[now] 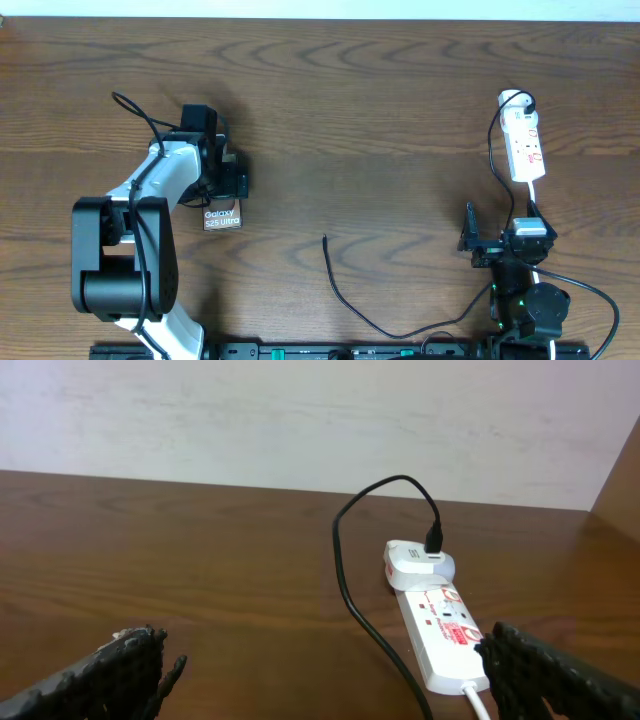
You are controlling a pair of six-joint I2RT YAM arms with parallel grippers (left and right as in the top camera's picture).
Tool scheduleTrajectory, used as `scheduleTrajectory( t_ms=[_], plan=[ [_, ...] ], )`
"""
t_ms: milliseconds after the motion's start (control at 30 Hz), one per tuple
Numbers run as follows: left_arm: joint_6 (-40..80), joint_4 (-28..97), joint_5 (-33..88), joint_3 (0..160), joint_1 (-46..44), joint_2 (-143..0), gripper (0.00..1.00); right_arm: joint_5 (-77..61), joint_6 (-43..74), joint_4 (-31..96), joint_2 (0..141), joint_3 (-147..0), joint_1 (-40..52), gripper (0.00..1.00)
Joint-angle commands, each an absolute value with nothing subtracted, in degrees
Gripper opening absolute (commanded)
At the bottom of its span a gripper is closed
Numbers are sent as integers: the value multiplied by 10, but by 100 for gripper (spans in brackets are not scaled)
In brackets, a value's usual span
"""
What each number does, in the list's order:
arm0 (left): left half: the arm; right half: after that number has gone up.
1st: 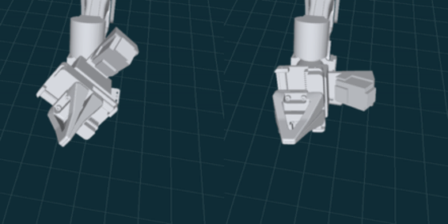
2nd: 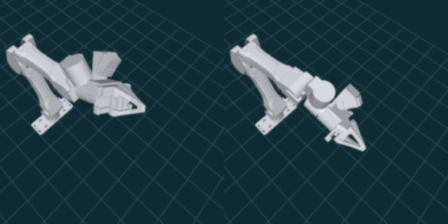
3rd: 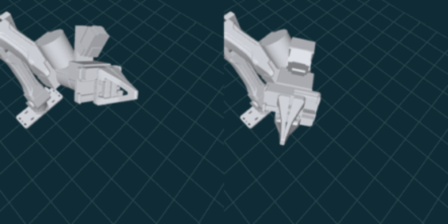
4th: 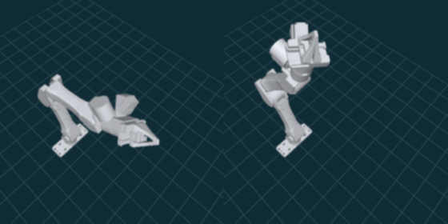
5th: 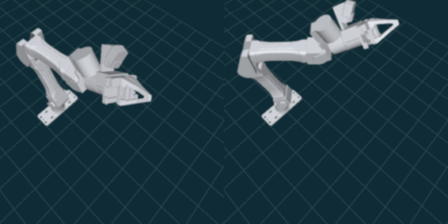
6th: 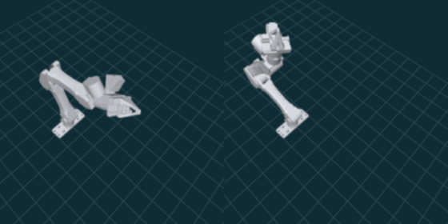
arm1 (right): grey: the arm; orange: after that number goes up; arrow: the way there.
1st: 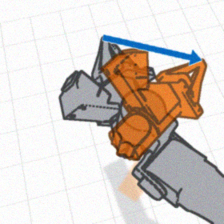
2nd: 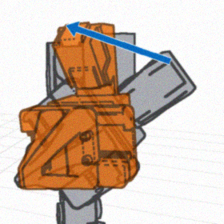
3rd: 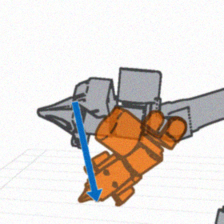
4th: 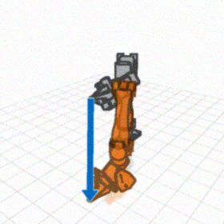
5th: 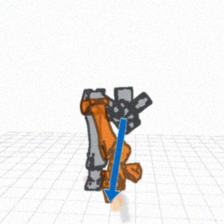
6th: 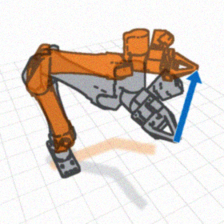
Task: Plug charger to phone and switch on socket
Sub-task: 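Lower the left gripper and close it on the phone's long edges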
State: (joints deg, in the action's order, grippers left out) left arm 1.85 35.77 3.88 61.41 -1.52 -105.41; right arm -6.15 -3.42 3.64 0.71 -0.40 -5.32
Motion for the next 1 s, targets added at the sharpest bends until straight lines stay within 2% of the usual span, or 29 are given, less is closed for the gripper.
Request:
scheduleTrajectory(
  t_ms=[0, 133, 233, 967],
  plan=[
    [18, 355, 60, 601, -15, -1071, 96, -59, -39, 39, 4, -3, -49, 99],
    [18, 355, 60, 601, -15, -1071, 96, -59, -39, 39, 4, -3, -49, 99],
    [18, 355, 60, 601, -15, -1071, 88, -59, -39, 39, 4, -3, -49, 99],
    [18, 349, 60, 601, -15, -1072, 88, -59, -39, 39, 4, -3, -49, 99]
  ],
)
